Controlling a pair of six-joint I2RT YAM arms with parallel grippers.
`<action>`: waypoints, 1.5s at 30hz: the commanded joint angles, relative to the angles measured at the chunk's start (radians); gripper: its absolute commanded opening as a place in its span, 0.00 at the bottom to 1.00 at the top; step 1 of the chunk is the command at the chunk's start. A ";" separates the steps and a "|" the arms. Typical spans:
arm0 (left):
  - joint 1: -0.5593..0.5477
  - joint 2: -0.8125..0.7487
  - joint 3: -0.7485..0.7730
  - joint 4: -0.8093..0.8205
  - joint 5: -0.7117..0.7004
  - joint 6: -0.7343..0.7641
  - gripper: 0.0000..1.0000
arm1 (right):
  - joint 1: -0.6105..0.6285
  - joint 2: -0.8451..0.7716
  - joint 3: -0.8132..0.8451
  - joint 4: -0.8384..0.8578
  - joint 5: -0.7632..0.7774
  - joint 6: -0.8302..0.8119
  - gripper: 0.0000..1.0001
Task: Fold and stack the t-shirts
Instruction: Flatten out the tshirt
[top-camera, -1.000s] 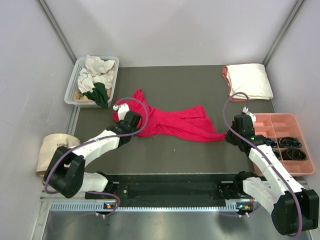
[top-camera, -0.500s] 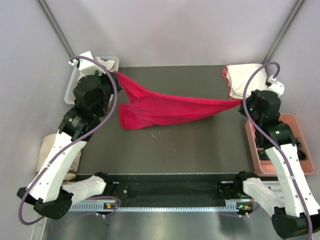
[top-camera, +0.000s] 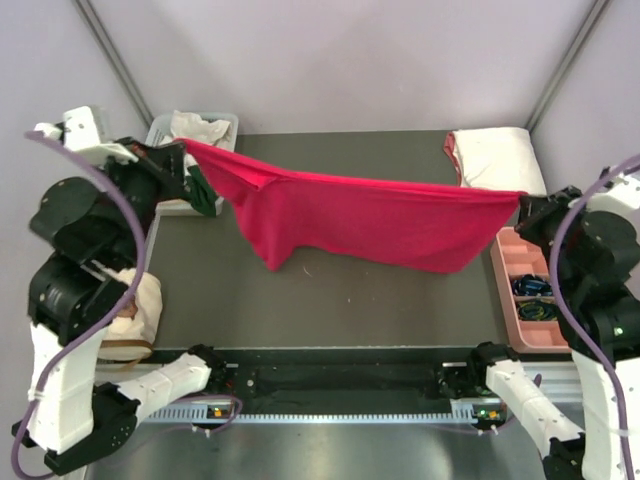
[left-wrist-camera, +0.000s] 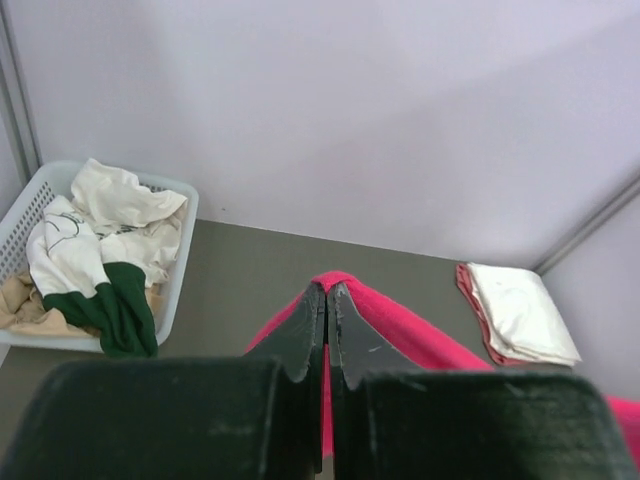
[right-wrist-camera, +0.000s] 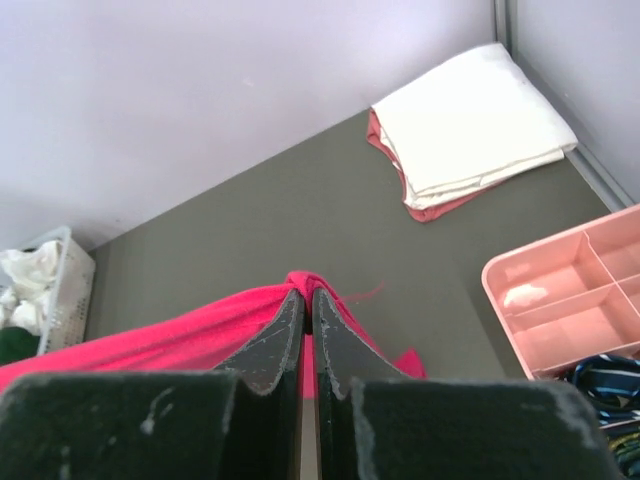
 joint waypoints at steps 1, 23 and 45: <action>0.001 -0.015 0.123 -0.041 0.046 0.028 0.00 | -0.002 -0.024 0.091 -0.039 0.004 -0.026 0.00; 0.001 0.130 -0.027 0.082 0.134 0.065 0.00 | -0.002 0.071 -0.112 0.094 -0.031 0.009 0.00; 0.001 -0.086 0.174 -0.198 0.297 -0.028 0.00 | -0.003 -0.059 0.359 -0.268 -0.128 -0.020 0.00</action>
